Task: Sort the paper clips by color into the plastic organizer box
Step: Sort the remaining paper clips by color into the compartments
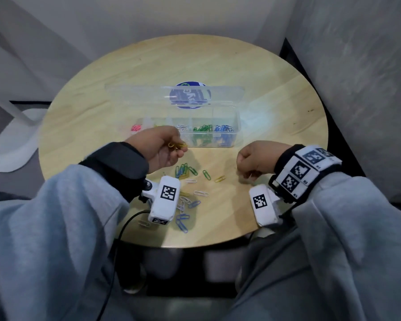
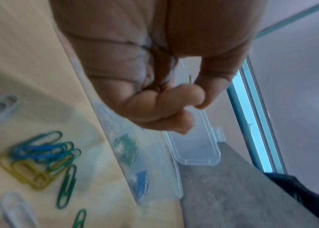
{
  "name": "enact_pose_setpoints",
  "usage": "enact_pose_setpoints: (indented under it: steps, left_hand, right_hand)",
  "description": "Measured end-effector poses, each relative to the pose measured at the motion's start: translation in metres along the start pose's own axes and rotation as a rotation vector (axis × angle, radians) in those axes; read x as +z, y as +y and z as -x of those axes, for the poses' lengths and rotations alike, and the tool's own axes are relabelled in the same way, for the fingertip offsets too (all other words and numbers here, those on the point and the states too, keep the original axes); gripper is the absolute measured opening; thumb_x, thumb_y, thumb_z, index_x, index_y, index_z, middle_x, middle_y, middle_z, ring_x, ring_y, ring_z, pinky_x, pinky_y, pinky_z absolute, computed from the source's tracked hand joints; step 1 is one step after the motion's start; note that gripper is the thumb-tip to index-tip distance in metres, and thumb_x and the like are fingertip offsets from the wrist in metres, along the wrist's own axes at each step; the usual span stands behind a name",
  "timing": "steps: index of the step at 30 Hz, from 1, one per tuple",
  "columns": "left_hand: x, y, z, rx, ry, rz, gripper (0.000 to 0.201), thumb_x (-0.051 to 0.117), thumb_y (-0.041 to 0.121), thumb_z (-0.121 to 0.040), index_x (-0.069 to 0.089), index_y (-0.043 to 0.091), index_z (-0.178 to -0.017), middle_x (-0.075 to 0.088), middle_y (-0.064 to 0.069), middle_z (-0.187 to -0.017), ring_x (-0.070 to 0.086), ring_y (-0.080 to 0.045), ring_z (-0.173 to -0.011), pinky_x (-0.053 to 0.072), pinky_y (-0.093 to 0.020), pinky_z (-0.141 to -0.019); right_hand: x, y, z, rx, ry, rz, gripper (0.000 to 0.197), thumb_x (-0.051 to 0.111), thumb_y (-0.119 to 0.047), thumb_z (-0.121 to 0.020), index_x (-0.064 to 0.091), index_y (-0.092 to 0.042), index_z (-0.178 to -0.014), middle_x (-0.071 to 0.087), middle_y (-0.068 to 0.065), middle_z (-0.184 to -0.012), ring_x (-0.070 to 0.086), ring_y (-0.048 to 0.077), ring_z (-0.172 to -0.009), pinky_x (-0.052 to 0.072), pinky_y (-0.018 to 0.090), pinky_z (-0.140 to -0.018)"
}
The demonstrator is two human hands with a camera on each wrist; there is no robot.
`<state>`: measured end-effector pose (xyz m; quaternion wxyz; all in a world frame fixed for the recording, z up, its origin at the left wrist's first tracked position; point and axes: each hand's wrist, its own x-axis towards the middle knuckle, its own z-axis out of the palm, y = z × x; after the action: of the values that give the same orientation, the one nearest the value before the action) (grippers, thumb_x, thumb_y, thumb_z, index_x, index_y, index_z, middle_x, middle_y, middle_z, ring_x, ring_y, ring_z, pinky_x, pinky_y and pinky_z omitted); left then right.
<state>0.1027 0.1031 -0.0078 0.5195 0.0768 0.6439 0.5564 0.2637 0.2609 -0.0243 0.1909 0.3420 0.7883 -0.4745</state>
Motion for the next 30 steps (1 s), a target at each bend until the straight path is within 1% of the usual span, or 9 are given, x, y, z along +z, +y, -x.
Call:
enact_pose_setpoints:
  steps: [5, 8, 10, 13, 17, 20, 22, 26, 30]
  left_hand:
    - [-0.021, 0.001, 0.014, 0.033, 0.009, 0.061, 0.029, 0.025, -0.003, -0.082, 0.035, 0.014, -0.061, 0.052, -0.004, -0.051, 0.044, -0.009, -0.037, 0.032, -0.01, -0.035]
    - [-0.024, -0.001, 0.017, 0.035, 0.026, 0.062, 0.017, 0.037, 0.002, -0.074, 0.039, 0.015, -0.063, 0.051, -0.003, -0.051, 0.042, -0.009, -0.037, 0.03, -0.01, -0.036]
    - [-0.022, -0.004, 0.015, 0.022, 0.065, 0.004, 0.011, 0.047, 0.004, -0.066, 0.045, 0.015, -0.068, 0.047, -0.002, -0.055, 0.04, -0.009, -0.039, 0.028, -0.011, -0.036]
    - [-0.02, -0.011, 0.007, 0.005, 0.131, -0.424, 0.019, 0.053, 0.0, -0.083, 0.049, 0.018, -0.076, 0.041, -0.001, -0.062, 0.031, -0.01, -0.049, 0.025, -0.013, -0.036]
    - [-0.014, -0.023, 0.003, 0.071, 0.141, -1.153, 0.015, 0.069, 0.015, -0.078, 0.058, 0.025, -0.08, 0.046, 0.009, -0.063, 0.041, -0.007, -0.055, 0.03, -0.021, -0.052]
    - [-0.004, -0.03, 0.002, 0.129, 0.131, -1.347, 0.015, 0.067, 0.015, -0.076, 0.059, 0.026, -0.081, 0.043, 0.012, -0.061, 0.04, -0.005, -0.055, 0.028, -0.022, -0.051]
    - [0.0, -0.033, -0.001, 0.138, 0.098, -1.421, 0.015, 0.065, 0.013, -0.077, 0.059, 0.025, -0.084, 0.042, 0.013, -0.063, 0.041, -0.007, -0.057, 0.029, -0.022, -0.052]
    - [0.007, -0.03, -0.007, 0.151, 0.102, -1.528, 0.012, 0.065, 0.019, -0.08, 0.056, 0.025, -0.085, 0.046, 0.009, -0.074, 0.047, -0.017, -0.078, 0.031, -0.024, -0.062]
    - [0.011, -0.03, -0.01, 0.157, 0.092, -1.595, 0.008, 0.061, 0.018, -0.083, 0.055, 0.023, -0.084, 0.051, 0.005, -0.083, 0.047, -0.017, -0.081, 0.027, -0.02, -0.05]
  right_hand:
    - [0.008, -0.004, -0.01, -0.024, -0.011, -0.399, 0.024, 0.043, 0.01, -0.089, 0.051, -0.008, -0.076, 0.054, 0.012, -0.069, 0.052, 0.016, -0.054, 0.049, 0.02, -0.047]
    - [0.012, -0.009, -0.011, -0.011, -0.027, -0.389, 0.027, 0.035, 0.007, -0.091, 0.053, -0.008, -0.078, 0.05, 0.011, -0.069, 0.045, 0.017, -0.054, 0.045, 0.02, -0.043]
    - [0.014, -0.013, -0.009, -0.027, -0.024, -0.23, 0.022, 0.043, 0.005, -0.089, 0.053, -0.012, -0.078, 0.05, 0.006, -0.069, 0.044, 0.016, -0.055, 0.043, 0.018, -0.042]
    - [0.02, -0.019, -0.008, -0.067, 0.039, 0.223, 0.014, 0.061, -0.009, -0.081, 0.055, -0.021, -0.079, 0.048, -0.006, -0.068, 0.043, 0.01, -0.058, 0.039, 0.02, -0.052]
    - [0.034, -0.021, -0.007, -0.053, 0.122, 0.513, 0.014, 0.061, -0.014, -0.079, 0.054, -0.026, -0.084, 0.048, -0.01, -0.074, 0.045, 0.008, -0.062, 0.034, 0.02, -0.051]
    - [0.038, -0.023, -0.009, -0.045, 0.054, 0.571, 0.015, 0.062, -0.011, -0.081, 0.052, -0.021, -0.087, 0.063, -0.001, -0.101, 0.06, 0.018, -0.088, 0.034, 0.021, -0.055]
    - [0.037, -0.026, -0.01, -0.055, 0.02, 0.624, 0.012, 0.061, -0.011, -0.084, 0.051, -0.018, -0.087, 0.063, 0.005, -0.111, 0.058, 0.024, -0.104, 0.031, 0.018, -0.053]
    - [0.04, -0.025, -0.014, -0.034, -0.035, 0.657, 0.021, 0.059, -0.01, -0.082, 0.048, -0.018, -0.067, 0.051, -0.003, -0.069, 0.051, 0.021, -0.08, 0.034, 0.019, -0.052]
    - [0.034, -0.023, -0.014, -0.015, -0.032, 0.458, 0.021, 0.062, -0.011, -0.077, 0.05, -0.018, -0.061, 0.057, -0.002, -0.062, 0.053, 0.018, -0.063, 0.043, 0.025, -0.062]
